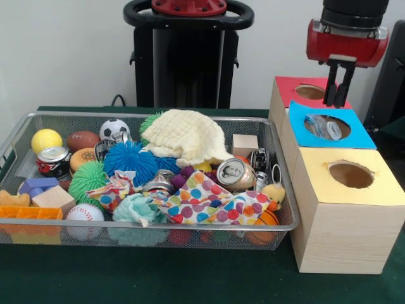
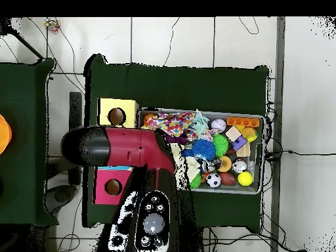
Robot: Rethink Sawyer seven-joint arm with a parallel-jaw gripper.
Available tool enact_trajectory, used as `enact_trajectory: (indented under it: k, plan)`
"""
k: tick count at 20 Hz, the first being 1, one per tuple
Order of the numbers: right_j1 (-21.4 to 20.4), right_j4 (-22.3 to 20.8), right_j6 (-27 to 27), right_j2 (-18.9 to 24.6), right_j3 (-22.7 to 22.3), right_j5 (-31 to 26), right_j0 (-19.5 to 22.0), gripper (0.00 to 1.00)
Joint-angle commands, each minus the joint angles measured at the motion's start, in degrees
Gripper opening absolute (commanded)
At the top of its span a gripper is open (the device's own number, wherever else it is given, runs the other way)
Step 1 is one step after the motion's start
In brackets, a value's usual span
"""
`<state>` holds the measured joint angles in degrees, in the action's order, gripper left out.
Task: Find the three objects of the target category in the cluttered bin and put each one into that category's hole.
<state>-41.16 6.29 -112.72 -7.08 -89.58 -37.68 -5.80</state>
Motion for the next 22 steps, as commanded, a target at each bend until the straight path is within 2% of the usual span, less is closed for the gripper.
enact_trajectory:
  k: [1, 13, 17, 22]
  plan:
    - [3.31, -4.31, -2.99, 1.42, 1.28, 2.92, 2.14, 0.00]
    - [3.98, -2.99, -3.20, 2.47, -1.36, 5.13, 2.59, 0.00]
    - [4.26, -2.68, -3.65, 3.26, -3.81, 8.00, 3.12, 0.00]
    - [6.46, -3.14, -4.29, 4.20, -5.79, 14.35, 4.11, 0.00]
